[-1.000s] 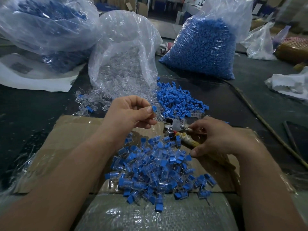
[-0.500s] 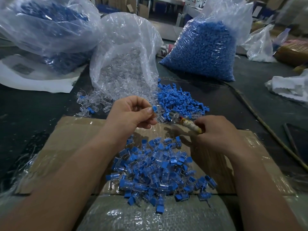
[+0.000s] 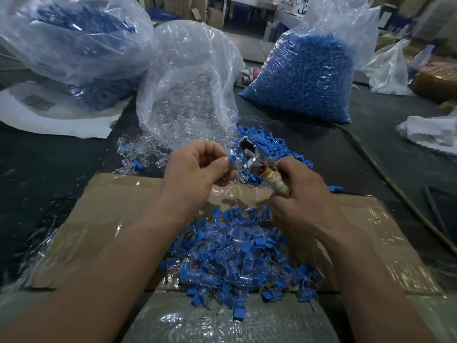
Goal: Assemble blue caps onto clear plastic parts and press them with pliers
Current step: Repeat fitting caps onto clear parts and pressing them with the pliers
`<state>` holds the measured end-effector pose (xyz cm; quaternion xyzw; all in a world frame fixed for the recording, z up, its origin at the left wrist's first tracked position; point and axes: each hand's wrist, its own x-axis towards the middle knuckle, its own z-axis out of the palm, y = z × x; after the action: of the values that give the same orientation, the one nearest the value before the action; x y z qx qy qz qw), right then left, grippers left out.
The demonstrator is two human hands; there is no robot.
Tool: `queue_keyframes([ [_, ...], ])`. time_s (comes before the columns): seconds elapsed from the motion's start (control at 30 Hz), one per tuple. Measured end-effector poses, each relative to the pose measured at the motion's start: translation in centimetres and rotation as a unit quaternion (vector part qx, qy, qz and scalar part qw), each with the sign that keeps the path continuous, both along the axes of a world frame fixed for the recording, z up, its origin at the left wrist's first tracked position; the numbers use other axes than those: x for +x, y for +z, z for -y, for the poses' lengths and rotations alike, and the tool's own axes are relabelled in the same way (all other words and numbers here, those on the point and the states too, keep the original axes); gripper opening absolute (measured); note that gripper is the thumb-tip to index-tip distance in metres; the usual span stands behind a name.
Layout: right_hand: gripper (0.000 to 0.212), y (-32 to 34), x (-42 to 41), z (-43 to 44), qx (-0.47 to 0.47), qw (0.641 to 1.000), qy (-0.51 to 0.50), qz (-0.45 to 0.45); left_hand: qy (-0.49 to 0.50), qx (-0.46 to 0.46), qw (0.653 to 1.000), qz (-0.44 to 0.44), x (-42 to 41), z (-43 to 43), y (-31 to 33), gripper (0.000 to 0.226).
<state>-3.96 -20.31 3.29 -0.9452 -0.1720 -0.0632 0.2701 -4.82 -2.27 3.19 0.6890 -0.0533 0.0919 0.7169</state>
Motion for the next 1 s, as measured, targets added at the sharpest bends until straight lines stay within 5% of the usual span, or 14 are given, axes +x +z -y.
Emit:
queue_keyframes([
  [1.0,0.030,0.50,-0.42,-0.61,-0.012,1.000,0.015,-0.025,0.040,0.086,0.995,0.037,-0.64,0.31,0.20,0.023],
])
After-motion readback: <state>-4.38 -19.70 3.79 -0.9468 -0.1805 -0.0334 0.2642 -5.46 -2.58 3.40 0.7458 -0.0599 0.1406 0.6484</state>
